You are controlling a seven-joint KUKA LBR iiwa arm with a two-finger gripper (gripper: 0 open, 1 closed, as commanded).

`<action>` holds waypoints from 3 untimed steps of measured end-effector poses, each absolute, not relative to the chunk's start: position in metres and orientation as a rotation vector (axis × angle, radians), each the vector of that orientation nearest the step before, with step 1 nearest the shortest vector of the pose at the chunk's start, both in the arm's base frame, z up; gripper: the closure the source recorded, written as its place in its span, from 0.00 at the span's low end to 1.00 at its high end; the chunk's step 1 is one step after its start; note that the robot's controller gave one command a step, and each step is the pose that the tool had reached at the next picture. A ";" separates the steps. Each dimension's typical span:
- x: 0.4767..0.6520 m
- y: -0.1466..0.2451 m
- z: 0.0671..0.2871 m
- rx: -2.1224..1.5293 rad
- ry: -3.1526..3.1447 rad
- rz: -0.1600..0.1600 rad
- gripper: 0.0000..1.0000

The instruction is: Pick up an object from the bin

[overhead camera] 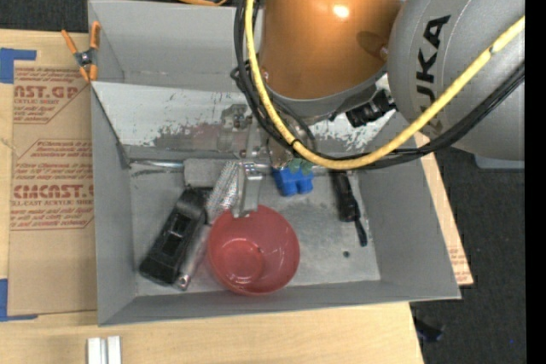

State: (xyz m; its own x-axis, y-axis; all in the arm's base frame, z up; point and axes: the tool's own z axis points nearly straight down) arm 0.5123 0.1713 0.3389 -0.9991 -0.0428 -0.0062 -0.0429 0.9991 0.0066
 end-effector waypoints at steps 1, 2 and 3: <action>0.512 0.174 0.386 -0.119 3.121 0.014 0.00; 0.517 0.180 0.312 0.213 3.122 0.015 0.00; 0.520 0.188 0.319 0.301 3.108 0.020 0.00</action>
Offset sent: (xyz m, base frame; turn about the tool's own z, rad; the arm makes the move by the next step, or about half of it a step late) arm 0.0059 0.0101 -0.0614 0.2425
